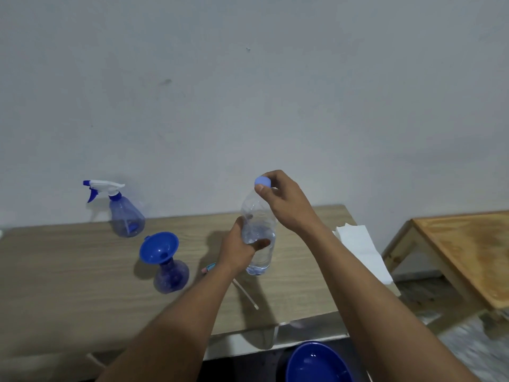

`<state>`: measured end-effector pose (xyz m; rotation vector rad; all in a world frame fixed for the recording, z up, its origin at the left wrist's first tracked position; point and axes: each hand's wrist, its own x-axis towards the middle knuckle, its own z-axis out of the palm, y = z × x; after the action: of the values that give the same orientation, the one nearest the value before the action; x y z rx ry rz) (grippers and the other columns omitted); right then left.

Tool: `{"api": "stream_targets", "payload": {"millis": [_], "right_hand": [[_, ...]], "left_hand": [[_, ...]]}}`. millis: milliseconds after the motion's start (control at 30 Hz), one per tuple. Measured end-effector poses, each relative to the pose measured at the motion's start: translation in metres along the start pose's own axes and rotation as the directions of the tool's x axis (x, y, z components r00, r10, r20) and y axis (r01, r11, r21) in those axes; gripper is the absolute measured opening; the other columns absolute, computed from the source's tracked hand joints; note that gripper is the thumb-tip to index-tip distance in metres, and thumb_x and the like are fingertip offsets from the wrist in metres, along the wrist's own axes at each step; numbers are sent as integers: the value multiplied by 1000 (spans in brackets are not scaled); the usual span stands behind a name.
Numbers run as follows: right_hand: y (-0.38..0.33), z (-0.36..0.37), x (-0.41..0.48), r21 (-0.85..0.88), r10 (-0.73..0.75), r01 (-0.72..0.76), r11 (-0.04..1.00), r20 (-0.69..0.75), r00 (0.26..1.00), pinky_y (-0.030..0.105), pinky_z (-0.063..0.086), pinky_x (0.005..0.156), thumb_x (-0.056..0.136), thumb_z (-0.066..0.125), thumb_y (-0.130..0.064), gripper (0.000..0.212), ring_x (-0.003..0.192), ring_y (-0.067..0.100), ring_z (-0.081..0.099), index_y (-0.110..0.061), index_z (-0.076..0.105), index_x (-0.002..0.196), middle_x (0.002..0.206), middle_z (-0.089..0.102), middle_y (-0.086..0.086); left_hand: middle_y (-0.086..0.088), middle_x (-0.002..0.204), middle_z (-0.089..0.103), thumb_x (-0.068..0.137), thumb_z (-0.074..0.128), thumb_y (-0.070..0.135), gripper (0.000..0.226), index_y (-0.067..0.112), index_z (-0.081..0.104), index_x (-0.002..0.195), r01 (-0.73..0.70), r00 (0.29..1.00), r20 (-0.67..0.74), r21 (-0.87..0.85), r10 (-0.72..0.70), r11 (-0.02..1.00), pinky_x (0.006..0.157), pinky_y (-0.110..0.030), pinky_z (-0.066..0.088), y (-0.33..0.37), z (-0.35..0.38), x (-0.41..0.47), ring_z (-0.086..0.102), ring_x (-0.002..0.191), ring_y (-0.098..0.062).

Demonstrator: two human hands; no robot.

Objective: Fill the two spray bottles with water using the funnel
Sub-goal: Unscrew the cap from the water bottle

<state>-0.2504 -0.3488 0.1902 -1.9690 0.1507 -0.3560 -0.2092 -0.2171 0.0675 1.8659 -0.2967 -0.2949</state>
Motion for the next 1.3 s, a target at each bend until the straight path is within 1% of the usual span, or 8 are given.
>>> {"api": "stream_targets", "payload": {"millis": [400,567,667,767,900,1067,1233,1300], "right_hand": [[3,-1,-2,-36,-15,14,999,-23,1000,24,47,82,91,70,-41,28,103,9,66,-29,53,110,106,72,-6],[2,-6,-1,-31,-41,42,999,41,998,13,45,83,98,63,-35,24,103,-3,65,-29,58,120,111,70,-13],[7,-3,2,5,-13,13,1000,-8,1000,25,50,90,89,71,-45,32,107,5,67,-31,55,113,109,72,-9],[7,-3,6,-17,-25,25,1000,-1,1000,22,49,84,93,68,-40,22,99,3,68,-26,59,108,105,73,-10],[6,-5,5,-6,-43,43,999,38,998,9,44,80,99,61,-33,19,97,-7,64,-26,61,117,107,71,-15],[8,-2,8,18,-25,24,1000,46,999,27,49,86,93,65,-46,29,101,7,65,-33,53,117,106,72,-8],[2,-12,10,33,-28,23,999,157,987,11,45,84,101,57,-34,31,107,-3,62,-27,60,131,119,68,-8],[0,-14,11,48,-8,1,999,155,988,16,47,84,97,62,-39,36,102,1,65,-28,55,130,115,71,-4]], "left_hand": [[8,127,64,70,88,38,76,35,47,134,3,1000,1,-1,-3,1000,103,-46,51,-6,4,5,61,118,-20],[14,128,62,68,89,41,78,43,46,133,17,1000,1,-24,-17,1000,103,-43,51,-8,5,7,59,118,-16],[13,126,63,66,87,46,79,40,46,133,10,1000,-6,-18,-10,1000,102,-44,52,-8,5,8,60,117,-17],[14,128,63,62,88,47,82,42,46,133,16,1000,-11,-34,-16,999,103,-45,51,-12,6,10,60,120,-16],[18,122,65,60,86,55,81,45,48,131,28,999,-25,-38,-29,999,102,-40,52,-15,8,12,62,116,-11],[26,114,59,69,87,45,77,46,45,134,4,1000,-17,0,-4,1000,98,-33,51,-13,7,12,59,113,-10],[22,122,65,62,88,48,82,43,47,133,-10,1000,1,-24,10,1000,101,-40,53,-13,4,10,62,114,-7],[20,122,66,59,86,51,84,41,48,133,-23,1000,-2,-21,22,1000,101,-41,53,-13,4,10,63,114,-7]]}}
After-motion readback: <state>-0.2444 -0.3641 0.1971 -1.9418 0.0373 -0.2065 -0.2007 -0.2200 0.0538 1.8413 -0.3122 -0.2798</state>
